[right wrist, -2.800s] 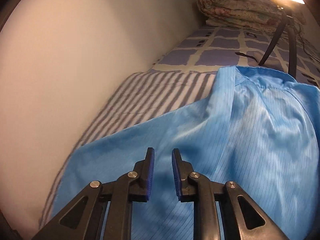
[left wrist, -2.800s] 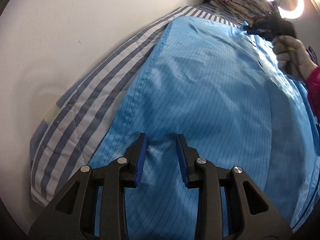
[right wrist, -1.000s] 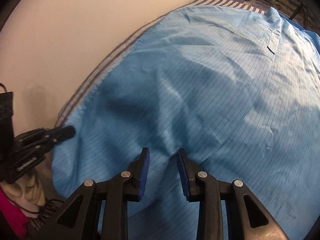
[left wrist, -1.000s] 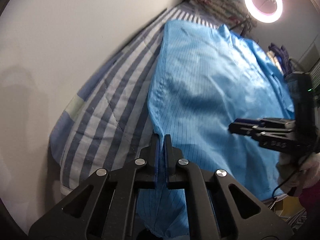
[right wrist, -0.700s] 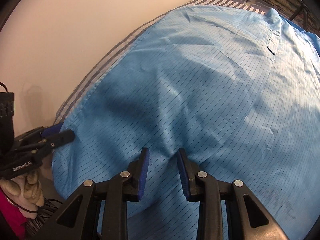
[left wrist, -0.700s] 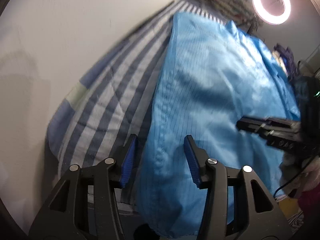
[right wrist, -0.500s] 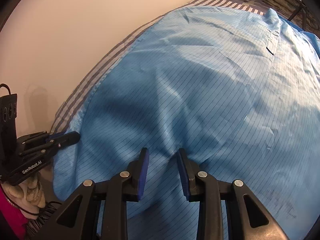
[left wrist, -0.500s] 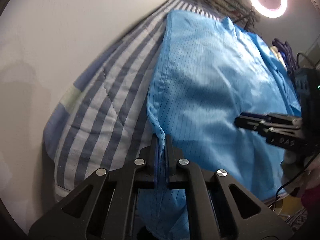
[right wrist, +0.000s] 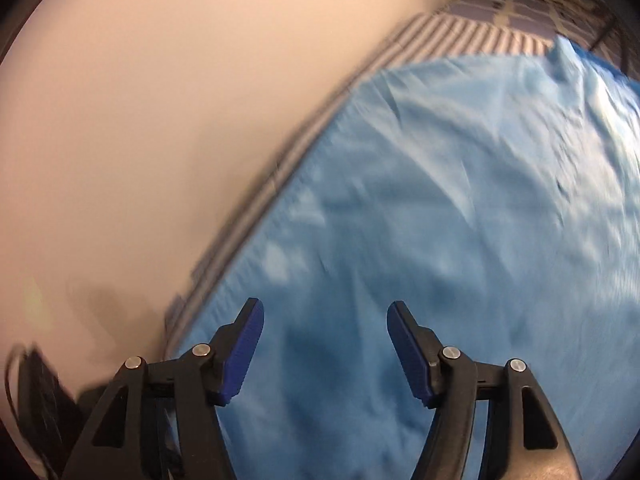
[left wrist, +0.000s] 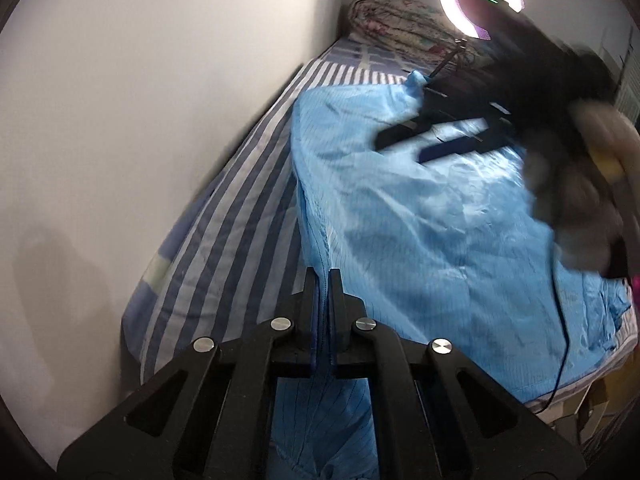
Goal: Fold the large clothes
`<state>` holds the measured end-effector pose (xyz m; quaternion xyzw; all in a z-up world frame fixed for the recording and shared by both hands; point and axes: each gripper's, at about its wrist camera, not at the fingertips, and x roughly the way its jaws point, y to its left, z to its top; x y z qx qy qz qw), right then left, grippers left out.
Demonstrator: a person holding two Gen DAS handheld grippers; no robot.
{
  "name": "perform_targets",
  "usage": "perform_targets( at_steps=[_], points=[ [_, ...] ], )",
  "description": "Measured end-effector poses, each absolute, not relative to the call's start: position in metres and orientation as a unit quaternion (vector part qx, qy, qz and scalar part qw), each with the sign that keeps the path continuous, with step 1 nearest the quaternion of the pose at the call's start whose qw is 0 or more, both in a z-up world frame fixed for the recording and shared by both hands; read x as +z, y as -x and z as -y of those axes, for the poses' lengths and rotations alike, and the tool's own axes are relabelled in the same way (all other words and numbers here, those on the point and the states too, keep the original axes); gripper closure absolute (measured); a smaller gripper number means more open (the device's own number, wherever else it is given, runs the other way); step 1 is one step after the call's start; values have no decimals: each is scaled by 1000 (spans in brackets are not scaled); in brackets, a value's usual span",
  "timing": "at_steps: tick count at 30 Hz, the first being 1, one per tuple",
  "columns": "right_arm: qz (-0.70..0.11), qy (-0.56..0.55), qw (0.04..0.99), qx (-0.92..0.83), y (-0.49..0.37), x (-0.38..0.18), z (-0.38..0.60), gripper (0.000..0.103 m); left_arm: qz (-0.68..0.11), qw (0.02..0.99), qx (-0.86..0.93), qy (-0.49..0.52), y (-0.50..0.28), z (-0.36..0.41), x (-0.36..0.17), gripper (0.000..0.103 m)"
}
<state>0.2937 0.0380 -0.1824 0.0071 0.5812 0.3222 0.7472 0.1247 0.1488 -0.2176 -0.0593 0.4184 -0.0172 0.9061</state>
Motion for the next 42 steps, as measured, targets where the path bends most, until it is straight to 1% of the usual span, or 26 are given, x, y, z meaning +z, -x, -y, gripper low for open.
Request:
perform_targets(
  at_steps=[6,8,9,11,12,13,16,17,19,26,32,39,42],
  points=[
    [-594,-7,742,312,-322,-188,-94,36,-410,910,-32,50,-128,-143,-213,102],
    [-600,12,742,301,-326,-195,-112,36,-411,910,-36,47,-131,-139,-212,102],
    [-601,20,742,296,-327,-198,-117,37,-411,910,-37,47,-132,-138,-213,102],
    [-607,54,741,281,-328,-209,-132,41,-411,910,-39,46,-133,-138,-213,102],
    [-610,64,740,275,-329,-214,-136,51,-411,910,-40,43,-133,-138,-213,102],
    [-616,74,737,267,-329,-221,-139,71,-410,910,-40,41,-133,-138,-213,102],
    [-626,69,730,266,-330,-231,-137,98,-410,910,-43,38,-132,-137,-213,102],
    [-624,65,731,267,-329,-231,-135,101,-409,911,-43,33,-132,-136,-212,102],
    [-619,45,734,275,-328,-228,-125,103,-406,913,-46,25,-132,-131,-209,102],
    [-587,-41,752,297,-325,-197,-68,103,-386,920,-67,-18,-124,-98,-190,103],
    [-549,-152,762,309,-315,-174,16,103,-371,921,-103,-64,-113,-49,-177,103],
    [-523,-250,764,282,-291,-188,124,103,-376,905,-157,-118,-103,12,-182,103],
    [-524,-289,759,257,-278,-205,163,103,-386,894,-178,-144,-100,37,-192,103]
  ],
)
